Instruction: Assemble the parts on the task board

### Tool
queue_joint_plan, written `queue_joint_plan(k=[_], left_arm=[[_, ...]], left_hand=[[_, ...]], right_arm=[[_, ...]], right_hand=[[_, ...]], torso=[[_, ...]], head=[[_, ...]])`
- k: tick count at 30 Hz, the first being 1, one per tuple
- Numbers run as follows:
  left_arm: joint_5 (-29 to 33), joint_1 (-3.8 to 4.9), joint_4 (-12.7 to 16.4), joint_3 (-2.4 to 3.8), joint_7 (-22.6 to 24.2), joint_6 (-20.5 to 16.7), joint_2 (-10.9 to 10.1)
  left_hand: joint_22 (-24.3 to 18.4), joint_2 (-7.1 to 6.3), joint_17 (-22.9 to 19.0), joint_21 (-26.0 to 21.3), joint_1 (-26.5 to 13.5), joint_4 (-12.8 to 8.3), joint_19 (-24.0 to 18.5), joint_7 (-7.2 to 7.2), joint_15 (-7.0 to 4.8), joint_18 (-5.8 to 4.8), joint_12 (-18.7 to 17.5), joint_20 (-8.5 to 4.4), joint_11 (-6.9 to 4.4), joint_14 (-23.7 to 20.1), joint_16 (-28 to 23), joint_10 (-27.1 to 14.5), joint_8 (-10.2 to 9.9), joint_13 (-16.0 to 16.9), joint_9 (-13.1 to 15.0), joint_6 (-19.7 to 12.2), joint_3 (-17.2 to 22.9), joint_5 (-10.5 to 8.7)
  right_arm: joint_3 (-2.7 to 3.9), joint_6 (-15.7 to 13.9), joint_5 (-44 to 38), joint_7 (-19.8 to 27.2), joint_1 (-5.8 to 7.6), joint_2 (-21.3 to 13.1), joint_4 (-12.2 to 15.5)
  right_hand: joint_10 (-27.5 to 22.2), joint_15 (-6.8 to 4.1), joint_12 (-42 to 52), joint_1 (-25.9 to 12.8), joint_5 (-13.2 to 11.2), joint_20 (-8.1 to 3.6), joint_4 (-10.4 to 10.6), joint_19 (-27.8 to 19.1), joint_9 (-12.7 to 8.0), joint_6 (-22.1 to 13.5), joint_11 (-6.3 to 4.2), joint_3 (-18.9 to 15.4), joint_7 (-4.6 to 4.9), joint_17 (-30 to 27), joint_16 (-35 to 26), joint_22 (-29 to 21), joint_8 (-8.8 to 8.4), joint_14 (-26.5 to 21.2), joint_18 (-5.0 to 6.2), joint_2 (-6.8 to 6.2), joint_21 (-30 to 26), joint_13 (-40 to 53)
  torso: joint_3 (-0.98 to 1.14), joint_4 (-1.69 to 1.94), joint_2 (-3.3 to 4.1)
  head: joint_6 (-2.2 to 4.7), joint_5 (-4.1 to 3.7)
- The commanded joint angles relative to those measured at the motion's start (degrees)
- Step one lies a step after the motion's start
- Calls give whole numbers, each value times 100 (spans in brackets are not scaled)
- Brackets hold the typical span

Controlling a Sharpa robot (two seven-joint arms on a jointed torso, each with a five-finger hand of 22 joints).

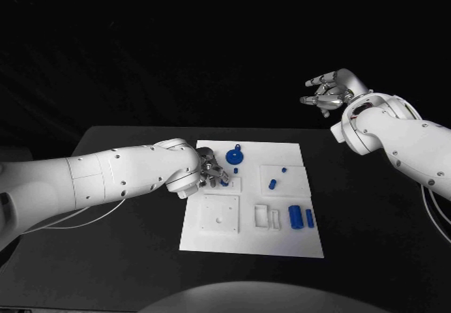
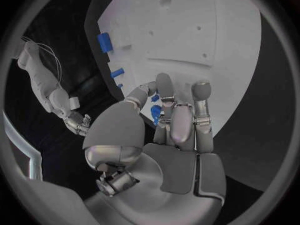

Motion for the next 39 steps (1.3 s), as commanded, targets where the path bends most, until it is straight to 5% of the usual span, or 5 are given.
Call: queue_joint_plan(k=[1,16,39], left_arm=[[48,16,-12,0,3,169,28],[29,121,-105,0,-60,336,95],[108,137,-289,-2,-141,631,224]], left_hand=[[132,80,13,14,4,-177,36,-609,11,-78,21,7,-111,32,16,227,11,2,1091,1081,136,37],[137,113,39,39,-29,-206,37,-618,20,-76,88,19,-114,35,73,226,10,-14,1181,1108,160,74],[139,272,58,74,-145,-202,17,-631,31,-83,162,31,-113,34,126,226,10,-58,1286,1132,159,-94]], right_arm=[[3,72,-58,13,-7,11,-3],[3,77,-58,13,-23,37,-18],[3,88,-58,0,-25,38,-27]], right_hand=[[-7,-16,-24,-65,35,-40,-42,294,7,-21,10,7,33,9,-18,-5,4,11,78,-5,-21,-5],[-10,-16,-26,-67,47,-40,-48,292,6,-28,10,11,34,10,-23,-12,3,10,79,-9,-27,-7],[-10,-16,-26,-69,59,-40,-59,293,6,-30,9,18,33,14,-28,-17,3,12,78,-9,-22,-7]], torso=[[1,-1,2],[4,-1,1],[-1,1,2]], head=[[-5,0],[-12,7],[-31,12]])
